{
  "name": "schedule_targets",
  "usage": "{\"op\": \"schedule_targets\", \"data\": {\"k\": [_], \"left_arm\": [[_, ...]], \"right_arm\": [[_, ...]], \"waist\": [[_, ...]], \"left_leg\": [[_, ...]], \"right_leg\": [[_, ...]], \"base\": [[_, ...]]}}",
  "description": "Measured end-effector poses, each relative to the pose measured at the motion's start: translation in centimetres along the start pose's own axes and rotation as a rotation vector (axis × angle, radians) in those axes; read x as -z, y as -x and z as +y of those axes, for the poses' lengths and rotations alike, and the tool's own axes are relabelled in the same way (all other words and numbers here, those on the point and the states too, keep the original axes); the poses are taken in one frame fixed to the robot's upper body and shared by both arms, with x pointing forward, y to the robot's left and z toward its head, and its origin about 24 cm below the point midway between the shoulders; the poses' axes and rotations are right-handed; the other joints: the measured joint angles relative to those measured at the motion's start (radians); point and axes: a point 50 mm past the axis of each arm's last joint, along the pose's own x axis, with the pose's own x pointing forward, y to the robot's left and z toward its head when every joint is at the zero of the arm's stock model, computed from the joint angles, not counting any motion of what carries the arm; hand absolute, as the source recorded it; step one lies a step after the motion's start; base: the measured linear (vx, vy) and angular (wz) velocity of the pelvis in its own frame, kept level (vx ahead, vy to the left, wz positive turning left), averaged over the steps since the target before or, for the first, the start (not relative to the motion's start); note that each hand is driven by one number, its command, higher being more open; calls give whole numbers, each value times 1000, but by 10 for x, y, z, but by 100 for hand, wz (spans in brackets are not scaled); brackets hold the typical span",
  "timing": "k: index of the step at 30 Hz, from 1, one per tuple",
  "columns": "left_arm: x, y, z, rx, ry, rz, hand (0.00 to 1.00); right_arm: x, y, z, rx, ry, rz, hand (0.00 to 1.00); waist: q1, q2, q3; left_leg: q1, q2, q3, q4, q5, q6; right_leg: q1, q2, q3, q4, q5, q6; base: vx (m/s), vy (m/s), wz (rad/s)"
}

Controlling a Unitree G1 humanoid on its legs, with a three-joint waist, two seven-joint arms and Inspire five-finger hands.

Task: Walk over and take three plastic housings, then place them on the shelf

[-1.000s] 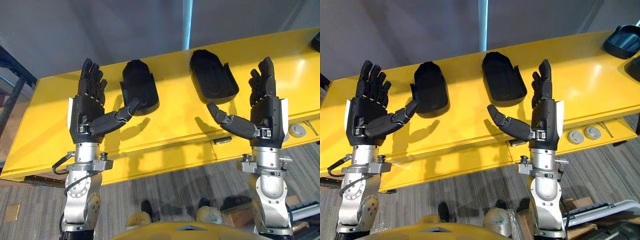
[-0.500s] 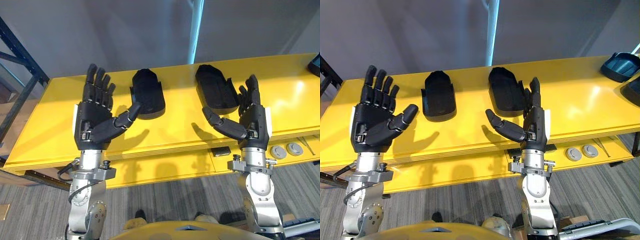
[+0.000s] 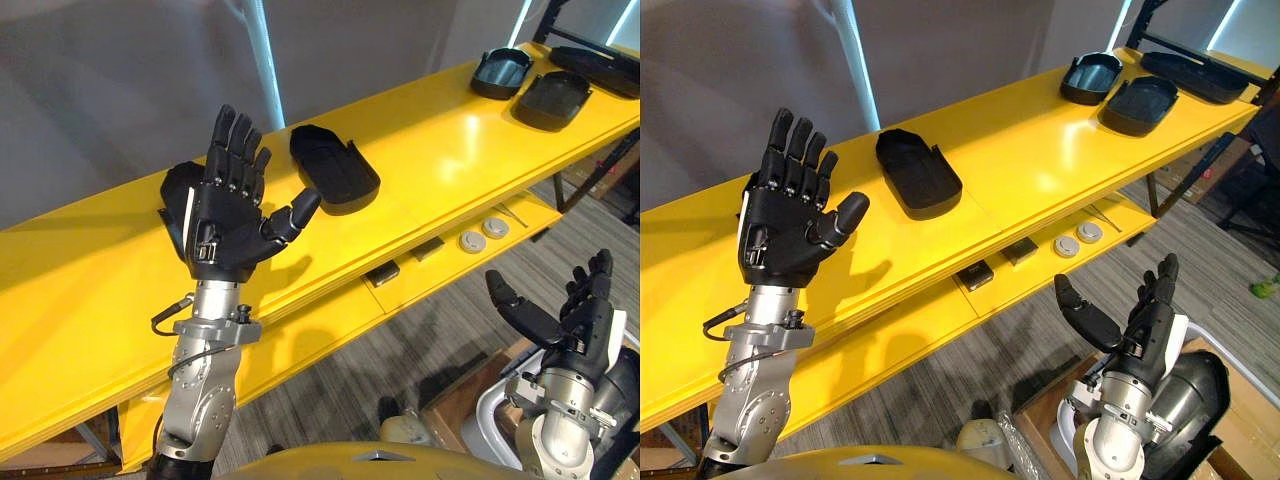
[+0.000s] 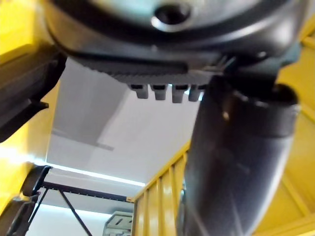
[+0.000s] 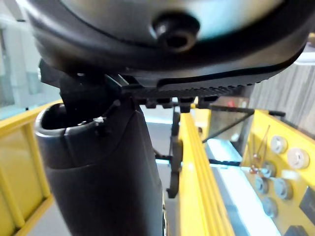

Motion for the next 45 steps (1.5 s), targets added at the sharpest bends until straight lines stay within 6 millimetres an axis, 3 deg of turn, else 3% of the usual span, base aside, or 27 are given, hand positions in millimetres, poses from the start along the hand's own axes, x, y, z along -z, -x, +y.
{"op": "schedule_targets", "data": {"k": [2, 4, 5, 6, 7, 9, 10, 13, 15, 18, 21, 23, 26, 28, 30, 32, 33, 34, 35, 36, 37, 39, 41, 42, 43, 44, 45], "left_arm": [[0, 0, 1, -24, -8, 2, 100], [0, 0, 8, -81, -48, -3, 100], [-1, 1, 16, -139, -71, -4, 100], [-4, 5, 24, -189, -88, -5, 100], [-5, 7, 28, -205, -98, -5, 100], [-9, 16, 36, -236, -135, -8, 100], [-11, 17, 37, -235, -141, -21, 100], [-20, 16, 38, -207, -152, -91, 100], [-21, 18, 38, -211, -135, -107, 100], [-26, 21, 31, -195, -112, -136, 100], [-32, 26, 22, -167, -84, -163, 100], [-29, 28, 23, -180, -84, -142, 100], [-26, 28, 27, -215, -107, -136, 100], [-25, 24, 29, -213, -69, -148, 100], [-19, 18, 31, -188, -24, -139, 100], [-12, 18, 31, -177, 10, -99, 100], [-7, 19, 30, -164, 37, -70, 100], [-5, 18, 28, -143, 57, -52, 100], [1, 19, 25, -127, 80, -23, 100], [9, 20, 21, -121, 112, 15, 100], [18, 20, 12, -95, 147, 64, 100], [25, 21, 3, -66, 173, 110, 100], [27, 21, 0, -64, 172, 121, 100], [27, 20, 0, -72, 181, 115, 100], [27, 20, -1, -69, 187, 112, 100], [28, 20, -2, -66, 193, 114, 100], [29, 21, -5, -51, 198, 121, 100]], "right_arm": [[-10, -5, 4, -22, -49, -65, 100], [-21, -18, 12, -57, -129, -130, 100], [-31, -29, 23, -105, -153, -190, 100], [-42, -38, 35, -175, -167, -256, 100], [-47, -41, 41, -207, -170, -286, 100], [-57, -47, 58, -291, -183, -341, 100], [-58, -48, 62, -305, -191, -344, 100], [-44, -46, 70, -332, -226, -265, 100], [-32, -38, 70, -302, -292, -181, 100], [-14, -16, 64, -236, -358, -55, 100], [-12, 4, 59, -252, -377, -23, 100], [-20, 6, 68, -311, -411, -57, 100], [-41, -4, 96, -439, -486, -170, 100], [-47, -10, 117, -505, -472, -233, 100], [-42, -11, 140, -532, -450, -218, 100], [-36, -9, 150, -524, -428, -192, 100], [-32, -7, 152, -507, -432, -164, 100], [-29, -5, 152, -489, -429, -148, 100], [-25, -5, 150, -474, -400, -137, 100], [-19, -6, 146, -462, -363, -119, 100], [-13, -7, 139, -457, -327, -97, 100], [-5, -12, 126, -455, -268, -71, 100], [4, -16, 110, -458, -217, -43, 100], [10, -15, 99, -439, -198, -14, 100], [17, -12, 87, -412, -171, 13, 100], [19, -12, 81, -396, -156, 23, 100], [22, -12, 71, -368, -128, 32, 100]], "waist": [[5, 7, 1], [21, -1, 27], [50, 0, 52], [70, 14, 67], [80, 18, 77], [121, 58, 75], [122, 64, 75], [122, 21, 104], [123, 5, 120], [120, 3, 132], [130, -14, 142], [124, -13, 151], [147, -20, 147], [158, -19, 146], [187, -19, 144], [204, -41, 132], [206, -60, 119], [205, -76, 110], [203, -69, 107], [200, -51, 97], [188, -44, 91], [158, -29, 83], [121, -4, 79], [109, -5, 81], [105, -22, 92], [105, -14, 91], [106, 10, 93]], "left_leg": [[-32, 8, -4, 35, -11, -7], [-84, 23, -87, 171, -78, 16], [-115, 27, -213, 278, -132, 48], [-146, 25, -346, 378, -192, 52], [-158, 22, -407, 421, -222, 52], [-162, -2, -552, 479, -296, 46], [-164, -9, -558, 476, -302, 45], [-161, -54, -550, 433, -316, 25], [-161, -73, -549, 463, -337, 31], [-161, -83, -514, 579, -411, 56], [-160, -85, -410, 666, -477, 87], [-165, -63, -331, 669, -467, 115], [-152, -31, -221, 569, -378, 123], [-152, -5, -201, 504, -318, 111], [-160, 39, -188, 448, -256, 76], [-168, 67, -172, 423, -216, 38], [-183, 91, -163, 417, -195, 9], [-202, 104, -155, 417, -180, -19], [-205, 134, -153, 403, -155, -40], [-196, 166, -142, 373, -128, -57], [-175, 191, -119, 340, -95, -72], [-143, 235, -90, 326, -71, -75], [-142, 283, -97, 359, -35, -41], [-169, 304, -115, 426, -2, 6], [-209, 310, -152, 500, -7, 17], [-216, 299, -165, 507, -41, -3], [-217, 255, -166, 492, -63, 1]], "right_leg": [[-31, 9, 18, 2, 4, -2], [-39, 16, 50, 3, 17, -20], [-36, 24, 96, 2, 21, -26], [-36, 36, 135, 3, 15, -31], [-36, 45, 154, 5, 14, -30], [-72, 64, 213, 43, 8, -26], [-85, 60, 221, 56, 4, -22], [-158, 19, 236, 161, -25, 12], [-183, 9, 242, 232, -41, 15], [-189, 16, 277, 306, -58, 21], [-189, 13, 314, 258, -14, 50], [-178, -12, 264, 160, 22, -32], [-245, -90, 45, 379, -33, -86], [-220, -141, -19, 500, -69, -120], [-140, -222, -47, 590, -103, -119], [-87, -291, -43, 588, -98, -123], [-58, -313, -37, 528, -55, -137], [-39, -317, -33, 453, 62, -146], [-29, -283, -43, 425, -6, -79], [-32, -257, -67, 405, -47, -38], [-25, -240, -102, 391, -103, 40], [-16, -206, -141, 377, -168, 112], [-2, -156, -145, 349, -188, 92], [18, -141, -150, 324, -193, 81], [45, -141, -154, 295, -199, 71], [53, -144, -159, 285, -200, 69], [58, -139, -171, 271, -200, 69]], "base": [[27, -28, -18], [30, -30, -53], [-24, 9, -108], [-54, 45, -114], [-57, 153, -106], [-41, 206, -88], [-21, 184, -39], [-28, 190, 8], [-47, 136, -4], [-76, 167, -42], [-216, 184, -108], [-326, 152, -123], [-231, 59, -91], [-127, -96, -51], [-110, -235, -33], [-90, -367, -40], [-105, -551, -53], [-88, -505, -52], [-80, -516, -60], [-53, -475, -69], [-39, -371, -66], [-7, -384, -67], [25, -363, -55], [23, -270, -33], [10, -234, -25], [-3, -124, -21], [-15, -36, -18]]}}
